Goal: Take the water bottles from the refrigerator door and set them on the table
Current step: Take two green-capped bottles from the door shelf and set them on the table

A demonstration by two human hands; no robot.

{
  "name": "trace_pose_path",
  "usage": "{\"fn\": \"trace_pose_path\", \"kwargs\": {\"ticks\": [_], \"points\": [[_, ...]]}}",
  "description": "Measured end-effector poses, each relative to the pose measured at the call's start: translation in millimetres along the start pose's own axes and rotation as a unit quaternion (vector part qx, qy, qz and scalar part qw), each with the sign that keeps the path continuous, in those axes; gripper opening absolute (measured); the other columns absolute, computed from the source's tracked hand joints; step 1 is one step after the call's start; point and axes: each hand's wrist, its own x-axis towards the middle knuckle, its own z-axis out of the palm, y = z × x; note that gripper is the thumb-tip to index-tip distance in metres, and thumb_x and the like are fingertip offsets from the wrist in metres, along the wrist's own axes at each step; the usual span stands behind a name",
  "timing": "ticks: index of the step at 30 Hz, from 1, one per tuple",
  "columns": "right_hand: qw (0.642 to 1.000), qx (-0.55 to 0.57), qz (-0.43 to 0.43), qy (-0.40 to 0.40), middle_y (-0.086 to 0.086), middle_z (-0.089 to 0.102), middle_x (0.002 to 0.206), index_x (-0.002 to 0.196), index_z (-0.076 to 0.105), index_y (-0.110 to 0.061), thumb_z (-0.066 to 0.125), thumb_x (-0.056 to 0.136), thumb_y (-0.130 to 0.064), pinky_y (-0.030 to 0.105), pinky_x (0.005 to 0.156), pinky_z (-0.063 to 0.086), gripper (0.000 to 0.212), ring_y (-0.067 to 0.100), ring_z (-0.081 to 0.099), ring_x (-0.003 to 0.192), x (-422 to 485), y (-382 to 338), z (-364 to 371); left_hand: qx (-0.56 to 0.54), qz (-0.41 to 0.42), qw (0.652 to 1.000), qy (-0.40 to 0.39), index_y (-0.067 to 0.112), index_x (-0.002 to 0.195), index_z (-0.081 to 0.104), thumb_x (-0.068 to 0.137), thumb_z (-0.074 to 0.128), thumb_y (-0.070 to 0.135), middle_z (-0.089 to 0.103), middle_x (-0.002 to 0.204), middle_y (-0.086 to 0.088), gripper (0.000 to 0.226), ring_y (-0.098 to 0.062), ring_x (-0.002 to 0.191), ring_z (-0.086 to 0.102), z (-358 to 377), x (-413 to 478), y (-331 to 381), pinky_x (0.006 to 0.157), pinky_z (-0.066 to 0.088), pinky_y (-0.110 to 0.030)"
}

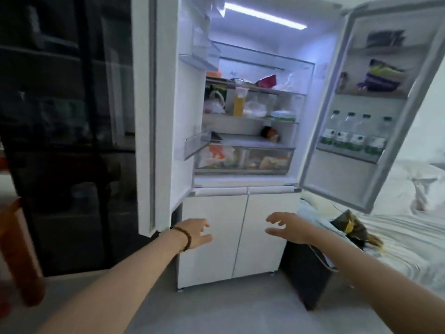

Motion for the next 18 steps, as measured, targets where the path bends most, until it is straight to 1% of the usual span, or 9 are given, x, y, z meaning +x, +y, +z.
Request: {"fn": "trace_pose_path", "kwargs": {"ticks": [5, 8, 10, 13, 15, 18], "points": [[0.999, -0.007, 0.043, 0.032, -0.008, 0.056, 0.129, 0.123, 0.055, -0.027, 0.055, 0.086, -0.050, 0.024, 0.096, 0.040, 0.044, 0.011, 0.054, 0.112, 2, 86, -43, 0.064, 0.060, 0.995, 0.043, 0.023, 0.138, 0.036, 0.088, 0.044, 0.054, 0.049, 0.138, -0.001, 0.059, -0.020, 0.119, 0.050, -18, 72, 85, 0.097, 0.042, -0.033], [0.996, -0.012, 0.064, 0.056, -0.008, 0.058, 0.126, 0.120, 0.057, -0.028, 0.057, 0.085, -0.050, 0.026, 0.097, 0.041, 0.042, 0.012, 0.054, 0.113, 16, 132, -65, 0.130, 0.085, 0.985, 0.080, 0.022, 0.137, 0.038, 0.089, 0.042, 0.055, 0.050, 0.136, -0.001, 0.058, -0.021, 0.119, 0.050, -32, 125, 126, 0.097, 0.043, -0.035], [0.993, -0.021, 0.072, 0.086, -0.009, 0.060, 0.122, 0.117, 0.059, -0.028, 0.058, 0.085, -0.048, 0.026, 0.096, 0.042, 0.038, 0.011, 0.055, 0.111, 34, 161, -83, 0.166, 0.104, 0.975, 0.104, 0.022, 0.134, 0.041, 0.089, 0.042, 0.055, 0.051, 0.134, -0.002, 0.056, -0.022, 0.118, 0.051, -43, 165, 150, 0.095, 0.044, -0.035], [0.988, -0.034, 0.074, 0.131, -0.006, 0.062, 0.121, 0.116, 0.061, -0.026, 0.059, 0.085, -0.046, 0.027, 0.094, 0.043, 0.037, 0.013, 0.057, 0.109, 70, 203, -112, 0.153, 0.126, 0.973, 0.120, 0.020, 0.135, 0.041, 0.089, 0.042, 0.055, 0.050, 0.136, -0.004, 0.058, -0.024, 0.120, 0.050, -59, 234, 183, 0.094, 0.043, -0.034], [0.987, -0.040, 0.081, 0.129, -0.001, 0.061, 0.123, 0.118, 0.060, -0.023, 0.058, 0.087, -0.045, 0.027, 0.092, 0.042, 0.038, 0.016, 0.056, 0.110, 95, 229, -134, 0.142, 0.135, 0.972, 0.128, 0.019, 0.137, 0.038, 0.089, 0.038, 0.058, 0.047, 0.139, -0.005, 0.062, -0.024, 0.125, 0.046, -67, 280, 204, 0.099, 0.040, -0.035], [0.984, -0.019, 0.097, 0.146, -0.002, 0.054, 0.133, 0.124, 0.054, -0.023, 0.057, 0.086, -0.047, 0.028, 0.096, 0.040, 0.046, 0.016, 0.052, 0.116, 132, 270, -164, 0.167, 0.144, 0.964, 0.149, 0.018, 0.138, 0.037, 0.088, 0.031, 0.064, 0.044, 0.141, -0.005, 0.068, -0.025, 0.127, 0.041, -76, 343, 237, 0.101, 0.038, -0.038]]}}
